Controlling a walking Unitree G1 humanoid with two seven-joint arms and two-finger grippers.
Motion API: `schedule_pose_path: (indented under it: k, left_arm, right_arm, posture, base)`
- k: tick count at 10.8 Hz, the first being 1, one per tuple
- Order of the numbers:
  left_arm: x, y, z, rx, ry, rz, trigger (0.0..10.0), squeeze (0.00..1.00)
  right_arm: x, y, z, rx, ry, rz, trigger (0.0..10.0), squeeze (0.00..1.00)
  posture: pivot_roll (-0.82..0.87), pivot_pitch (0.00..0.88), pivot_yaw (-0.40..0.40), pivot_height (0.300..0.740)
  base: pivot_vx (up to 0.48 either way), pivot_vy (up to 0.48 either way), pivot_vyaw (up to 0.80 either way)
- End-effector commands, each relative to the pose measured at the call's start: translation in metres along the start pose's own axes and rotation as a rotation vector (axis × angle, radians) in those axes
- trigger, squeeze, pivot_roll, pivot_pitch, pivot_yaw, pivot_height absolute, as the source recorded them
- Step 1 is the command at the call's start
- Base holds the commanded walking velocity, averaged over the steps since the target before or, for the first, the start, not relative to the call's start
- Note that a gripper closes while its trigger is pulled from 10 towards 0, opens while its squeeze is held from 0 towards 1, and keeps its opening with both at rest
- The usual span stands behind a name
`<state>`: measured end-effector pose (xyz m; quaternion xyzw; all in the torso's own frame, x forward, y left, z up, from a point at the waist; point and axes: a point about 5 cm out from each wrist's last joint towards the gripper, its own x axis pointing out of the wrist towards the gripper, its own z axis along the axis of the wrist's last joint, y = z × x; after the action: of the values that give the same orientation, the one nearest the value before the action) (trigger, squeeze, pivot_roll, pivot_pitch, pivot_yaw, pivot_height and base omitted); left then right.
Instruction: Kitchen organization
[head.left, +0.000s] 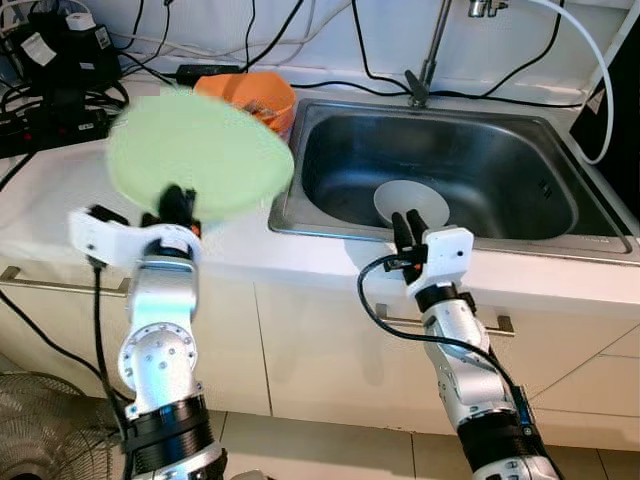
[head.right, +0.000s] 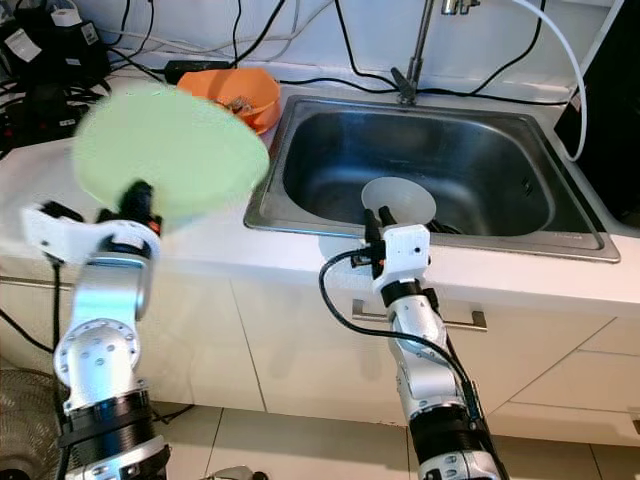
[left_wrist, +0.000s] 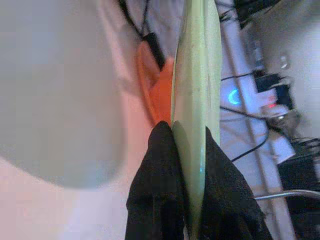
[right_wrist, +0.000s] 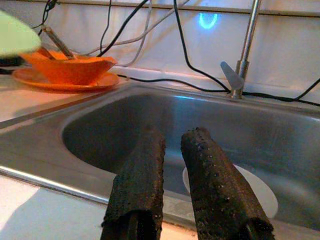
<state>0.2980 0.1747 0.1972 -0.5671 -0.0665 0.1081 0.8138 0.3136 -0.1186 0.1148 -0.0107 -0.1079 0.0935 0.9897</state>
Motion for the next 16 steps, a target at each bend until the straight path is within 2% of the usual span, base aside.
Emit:
schedule_pose_path:
  k: [1,3,5,7,10,12,13,14,16]
  left_arm:
    - [-0.013,-0.007,-0.015,-0.099,0.02,-0.05,10.0,0.0]
    - [-0.018,-0.012,-0.013,-0.107,0.003,-0.107,10.0,0.0]
    - [-0.02,-0.038,-0.015,-0.006,0.021,-0.288,10.0,0.0]
    - [-0.019,-0.046,-0.023,0.049,0.045,-0.352,10.0,0.0]
    - [-0.01,-0.056,-0.044,0.049,0.1,-0.427,10.0,0.0]
    - [0.006,-0.062,-0.056,0.07,0.128,-0.467,10.0,0.0]
    - [0.009,-0.063,-0.061,0.071,0.142,-0.485,10.0,0.0]
    - [0.013,-0.061,-0.067,0.071,0.163,-0.482,10.0,0.0]
    - [0.015,-0.055,-0.078,0.067,0.196,-0.473,10.0,0.0]
  right_arm:
    - [0.001,0.0,-0.002,0.0,0.015,0.008,10.0,0.0]
    - [0.001,0.0,-0.003,0.0,0.017,0.01,10.0,0.0]
    - [0.004,0.002,-0.001,-0.009,0.011,0.01,10.0,0.0]
    - [0.005,0.001,0.0,-0.01,0.01,0.004,10.0,0.0]
    - [0.008,-0.004,0.002,0.025,0.014,-0.034,10.0,0.0]
    - [0.013,-0.011,0.005,0.099,0.019,-0.089,10.0,0.0]
    - [0.014,-0.013,0.007,0.128,0.014,-0.1,10.0,0.07]
    - [0.017,-0.016,0.01,0.175,0.018,-0.119,10.0,1.0]
    - [0.025,-0.022,0.022,0.302,0.009,-0.147,10.0,1.0]
  posture:
    - [0.15,0.0,-0.003,0.74]
    - [0.15,0.0,-0.006,0.74]
    - [0.15,0.0,-0.005,0.74]
    - [0.14,0.0,-0.004,0.74]
    - [0.12,0.0,0.012,0.74]
    - [0.09,0.0,0.028,0.74]
    - [0.09,0.0,0.029,0.74]
    - [0.08,0.0,0.037,0.74]
    - [0.06,0.0,0.046,0.74]
  base:
    - [0.0,0.0,0.0]
    - [0.0,0.0,0.0]
    - [0.0,0.0,0.0]
    - [0.0,0.0,0.0]
    - [0.0,0.0,0.0]
    - [0.0,0.0,0.0]
    - [0.0,0.0,0.0]
    - [0.0,0.0,0.0]
    - [0.0,0.0,0.0]
